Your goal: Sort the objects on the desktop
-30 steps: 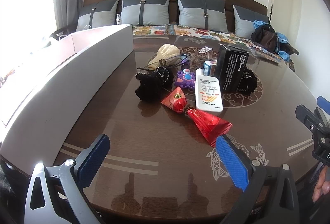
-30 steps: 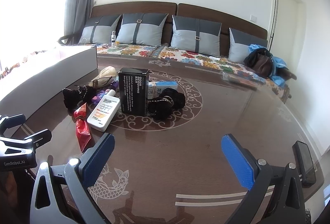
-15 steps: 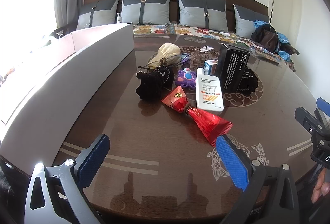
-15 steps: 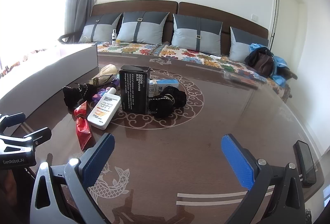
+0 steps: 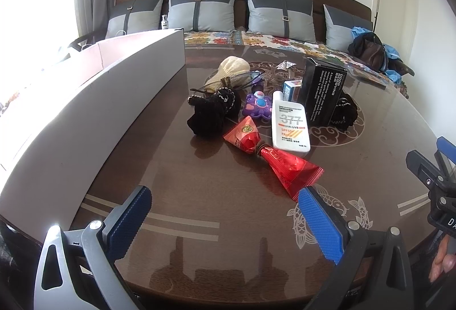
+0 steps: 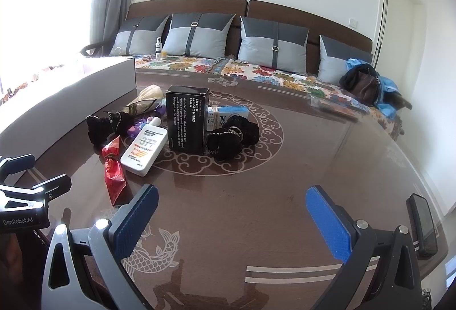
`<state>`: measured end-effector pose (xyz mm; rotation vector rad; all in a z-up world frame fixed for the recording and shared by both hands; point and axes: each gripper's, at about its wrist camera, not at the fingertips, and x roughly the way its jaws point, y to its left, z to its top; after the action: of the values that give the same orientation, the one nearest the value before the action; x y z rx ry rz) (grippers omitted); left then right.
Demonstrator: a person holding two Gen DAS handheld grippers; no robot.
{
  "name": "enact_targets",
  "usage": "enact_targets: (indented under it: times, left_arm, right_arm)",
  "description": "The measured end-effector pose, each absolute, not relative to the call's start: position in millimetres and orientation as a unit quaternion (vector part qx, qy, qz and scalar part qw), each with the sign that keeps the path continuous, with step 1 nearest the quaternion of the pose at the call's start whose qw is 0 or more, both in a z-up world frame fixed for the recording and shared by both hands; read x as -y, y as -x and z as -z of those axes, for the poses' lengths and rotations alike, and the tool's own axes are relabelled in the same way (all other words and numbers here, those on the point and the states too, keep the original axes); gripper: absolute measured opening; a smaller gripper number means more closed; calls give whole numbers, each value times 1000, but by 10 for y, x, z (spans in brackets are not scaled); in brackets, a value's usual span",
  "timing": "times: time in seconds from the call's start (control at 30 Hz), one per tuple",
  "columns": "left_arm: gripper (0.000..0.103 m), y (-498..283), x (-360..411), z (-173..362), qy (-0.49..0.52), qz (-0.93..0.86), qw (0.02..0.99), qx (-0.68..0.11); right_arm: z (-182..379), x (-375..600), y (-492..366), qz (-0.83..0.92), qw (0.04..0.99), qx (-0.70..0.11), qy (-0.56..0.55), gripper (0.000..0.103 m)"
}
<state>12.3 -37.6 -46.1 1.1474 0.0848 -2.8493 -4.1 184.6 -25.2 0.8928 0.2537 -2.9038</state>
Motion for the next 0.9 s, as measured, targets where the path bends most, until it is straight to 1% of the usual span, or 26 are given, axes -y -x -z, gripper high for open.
enact_targets:
  times: [0.57, 0.9]
  left_arm:
    - [103, -90, 381, 524, -382, 923, 40, -22]
    - [103, -48, 398, 650, -410, 911, 46, -14]
  right_arm:
    - [290, -1843, 61, 951, 45, -83, -296, 103]
    - [403, -1868, 144, 939, 36, -85, -330, 103]
